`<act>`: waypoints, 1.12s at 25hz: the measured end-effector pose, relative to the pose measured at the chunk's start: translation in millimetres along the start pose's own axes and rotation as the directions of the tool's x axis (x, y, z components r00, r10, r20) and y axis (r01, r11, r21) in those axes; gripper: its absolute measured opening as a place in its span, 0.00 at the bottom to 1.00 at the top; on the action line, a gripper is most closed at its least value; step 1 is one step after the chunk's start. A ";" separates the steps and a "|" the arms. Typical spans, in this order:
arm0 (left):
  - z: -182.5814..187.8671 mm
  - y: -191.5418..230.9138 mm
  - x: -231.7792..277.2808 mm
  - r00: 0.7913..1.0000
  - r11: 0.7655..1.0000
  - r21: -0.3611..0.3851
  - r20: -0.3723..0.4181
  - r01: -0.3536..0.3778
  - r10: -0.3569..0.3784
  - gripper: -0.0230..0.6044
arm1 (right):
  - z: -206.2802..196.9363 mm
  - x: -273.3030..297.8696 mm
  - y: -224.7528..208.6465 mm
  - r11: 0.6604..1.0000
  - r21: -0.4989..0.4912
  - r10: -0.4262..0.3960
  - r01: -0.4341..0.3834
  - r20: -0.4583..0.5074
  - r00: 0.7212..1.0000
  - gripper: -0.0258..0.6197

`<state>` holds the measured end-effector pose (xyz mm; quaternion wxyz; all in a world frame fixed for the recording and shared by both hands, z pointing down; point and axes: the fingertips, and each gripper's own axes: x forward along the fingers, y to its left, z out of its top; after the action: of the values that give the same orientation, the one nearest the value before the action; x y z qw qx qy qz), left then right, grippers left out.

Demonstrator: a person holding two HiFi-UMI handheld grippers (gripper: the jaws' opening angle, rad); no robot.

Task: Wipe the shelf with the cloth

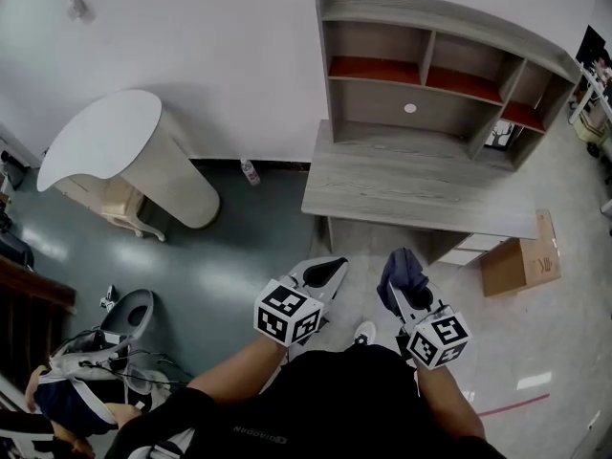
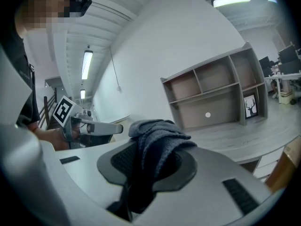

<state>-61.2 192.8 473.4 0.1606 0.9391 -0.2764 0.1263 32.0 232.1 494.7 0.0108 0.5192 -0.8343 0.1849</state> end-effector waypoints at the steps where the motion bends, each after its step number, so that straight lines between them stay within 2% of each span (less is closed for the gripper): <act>1: 5.2 1.4 7.6 1.000 1.000 -0.008 0.005 -0.003 0.003 0.05 | 4.3 3.4 -7.3 1.000 -0.003 0.010 -0.010 -0.001 1.000 0.19; 9: 20.8 7.7 60.8 0.996 0.996 0.033 -0.003 -0.086 0.086 0.05 | 23.8 18.0 -59.1 0.996 -0.018 0.084 -0.084 0.004 0.996 0.19; 17: 26.4 14.3 79.5 0.993 0.993 0.030 -0.024 -0.116 0.116 0.05 | 26.2 30.4 -74.8 0.992 -0.007 0.128 -0.128 -0.011 0.992 0.19; 24: 25.5 36.8 96.4 0.991 0.991 0.048 -0.048 -0.124 0.126 0.05 | 31.5 47.3 -87.8 0.992 -0.015 0.122 -0.122 -0.020 0.992 0.19; 28: 40.7 55.7 116.5 0.994 0.994 0.045 -0.022 -0.103 0.104 0.05 | 38.5 64.4 -101.8 0.994 -0.029 0.102 -0.102 -0.014 0.995 0.19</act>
<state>8.7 77.6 487.0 0.1368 0.9252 -0.3198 0.1517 97.7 124.3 502.6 0.0141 0.4746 -0.8623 0.1761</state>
